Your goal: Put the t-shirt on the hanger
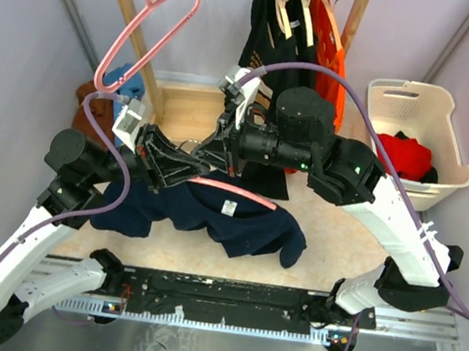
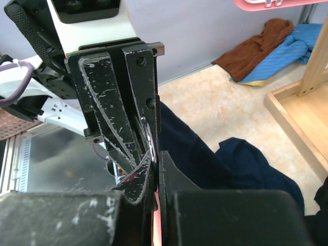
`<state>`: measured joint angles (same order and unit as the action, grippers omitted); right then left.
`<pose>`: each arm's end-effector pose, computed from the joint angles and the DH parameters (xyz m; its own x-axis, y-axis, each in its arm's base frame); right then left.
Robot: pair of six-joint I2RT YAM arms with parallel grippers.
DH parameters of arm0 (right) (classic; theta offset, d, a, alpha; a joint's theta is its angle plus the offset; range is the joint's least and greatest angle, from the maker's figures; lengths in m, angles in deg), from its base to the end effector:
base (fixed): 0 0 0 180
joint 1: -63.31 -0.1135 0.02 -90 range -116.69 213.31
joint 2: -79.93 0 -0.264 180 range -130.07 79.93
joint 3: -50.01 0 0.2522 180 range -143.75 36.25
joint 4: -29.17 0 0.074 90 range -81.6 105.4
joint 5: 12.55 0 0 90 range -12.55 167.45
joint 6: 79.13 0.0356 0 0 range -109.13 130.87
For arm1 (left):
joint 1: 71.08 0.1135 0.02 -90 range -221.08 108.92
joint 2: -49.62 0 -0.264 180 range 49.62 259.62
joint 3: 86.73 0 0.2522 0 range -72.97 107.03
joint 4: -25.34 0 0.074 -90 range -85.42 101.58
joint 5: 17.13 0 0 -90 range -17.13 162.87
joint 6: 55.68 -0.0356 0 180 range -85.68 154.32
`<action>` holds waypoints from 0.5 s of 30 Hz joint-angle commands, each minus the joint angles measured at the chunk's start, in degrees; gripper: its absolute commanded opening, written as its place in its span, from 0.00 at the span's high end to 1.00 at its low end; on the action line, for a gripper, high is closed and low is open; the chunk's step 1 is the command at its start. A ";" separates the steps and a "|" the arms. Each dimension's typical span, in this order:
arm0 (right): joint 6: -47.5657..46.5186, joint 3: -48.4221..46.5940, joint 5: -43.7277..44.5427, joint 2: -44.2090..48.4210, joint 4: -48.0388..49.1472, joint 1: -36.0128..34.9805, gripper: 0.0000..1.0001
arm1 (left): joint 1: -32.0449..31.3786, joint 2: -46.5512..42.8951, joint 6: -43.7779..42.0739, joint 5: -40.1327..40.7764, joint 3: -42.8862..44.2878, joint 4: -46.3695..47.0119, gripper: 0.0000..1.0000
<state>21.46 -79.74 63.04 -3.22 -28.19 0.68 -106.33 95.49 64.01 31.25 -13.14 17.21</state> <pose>0.1155 0.2424 0.5386 -0.2631 -0.1210 -0.9571 -0.9402 0.2547 0.2262 0.1123 -0.1083 0.4540 -0.2289 -0.2916 -0.9287 0.9544 0.1208 -0.2732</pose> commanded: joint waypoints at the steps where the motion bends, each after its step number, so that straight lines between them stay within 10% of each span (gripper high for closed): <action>1: -0.23 0.58 2.15 2.93 2.82 -0.21 1.00 | -0.18 0.11 -0.86 2.03 1.19 3.47 0.84; 7: -1.09 -1.20 9.75 4.58 -0.86 -0.21 1.00 | -0.18 0.79 -7.45 12.11 6.72 -6.89 0.56; 15: -1.86 -3.11 14.35 7.69 -3.95 -0.21 1.00 | -0.18 -0.79 -15.00 24.76 11.56 -16.48 0.49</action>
<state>20.45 -78.99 74.95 0.19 -33.46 0.70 -106.35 96.47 54.55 47.49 -4.42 6.08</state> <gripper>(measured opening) 0.015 0.496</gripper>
